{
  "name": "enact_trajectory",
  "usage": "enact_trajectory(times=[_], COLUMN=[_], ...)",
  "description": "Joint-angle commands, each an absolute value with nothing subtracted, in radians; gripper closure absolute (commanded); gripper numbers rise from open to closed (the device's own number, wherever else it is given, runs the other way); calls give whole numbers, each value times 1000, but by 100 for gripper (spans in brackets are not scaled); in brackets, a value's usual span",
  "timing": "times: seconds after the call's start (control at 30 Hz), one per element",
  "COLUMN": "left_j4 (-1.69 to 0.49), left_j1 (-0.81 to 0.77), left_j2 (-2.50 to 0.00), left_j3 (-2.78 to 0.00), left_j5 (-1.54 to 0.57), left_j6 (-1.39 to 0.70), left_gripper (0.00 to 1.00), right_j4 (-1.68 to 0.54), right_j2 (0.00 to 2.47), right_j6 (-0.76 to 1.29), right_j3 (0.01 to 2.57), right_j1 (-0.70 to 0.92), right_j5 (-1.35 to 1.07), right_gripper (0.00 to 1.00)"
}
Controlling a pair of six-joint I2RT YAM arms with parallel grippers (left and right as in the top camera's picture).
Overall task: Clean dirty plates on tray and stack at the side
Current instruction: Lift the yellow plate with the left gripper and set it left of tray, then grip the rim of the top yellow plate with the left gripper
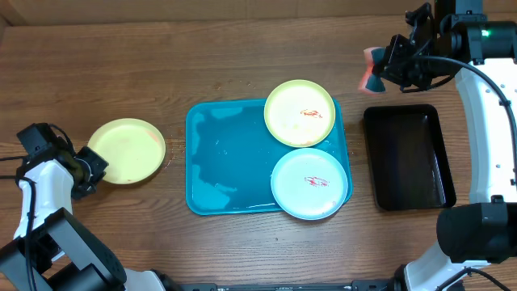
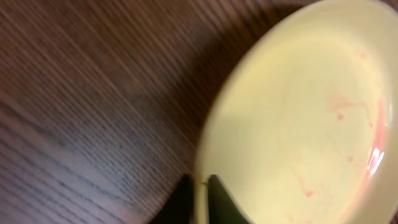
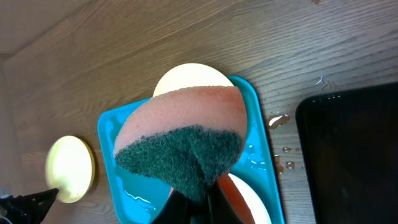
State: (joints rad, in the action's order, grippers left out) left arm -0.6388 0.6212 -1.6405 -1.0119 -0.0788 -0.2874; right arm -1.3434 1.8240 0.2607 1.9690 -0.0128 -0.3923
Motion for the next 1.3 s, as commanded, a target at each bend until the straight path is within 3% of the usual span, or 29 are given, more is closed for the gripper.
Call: enact_trajectory(times=[0.0,0.1,0.33,0.5,0.87,1.27], left_j4=[-649,-670,-768,-832,-759,-887], left_j1=[613,613,563,397,-148,-356], left_j2=[-1623,-1623,-1623,-1623,-1773,-2185], left_j3=[-1001,-1003,-1089,-1207,-1415,-1769], left_j5=[-40,-45,-83,-192,-210,-268], left_j6=[-307,-306,-209,-141,-226,-227], left_gripper=[70,61,59,53,43,44], right_j4=[-1343,-1343,-1341,-1341,-1343,-1349], right_j2=[1813,1813,1813,1813,1813,1813], right_j6=[257,257,257,257,257,257], right_j3=[1979,1979,1979,1979,1979,1979], right_j1=[-18,-18,-18,-18,-18,-18], right_j5=[-393,-393,-393,-393,-393,-393], right_gripper=[96,96,96,96,96,96])
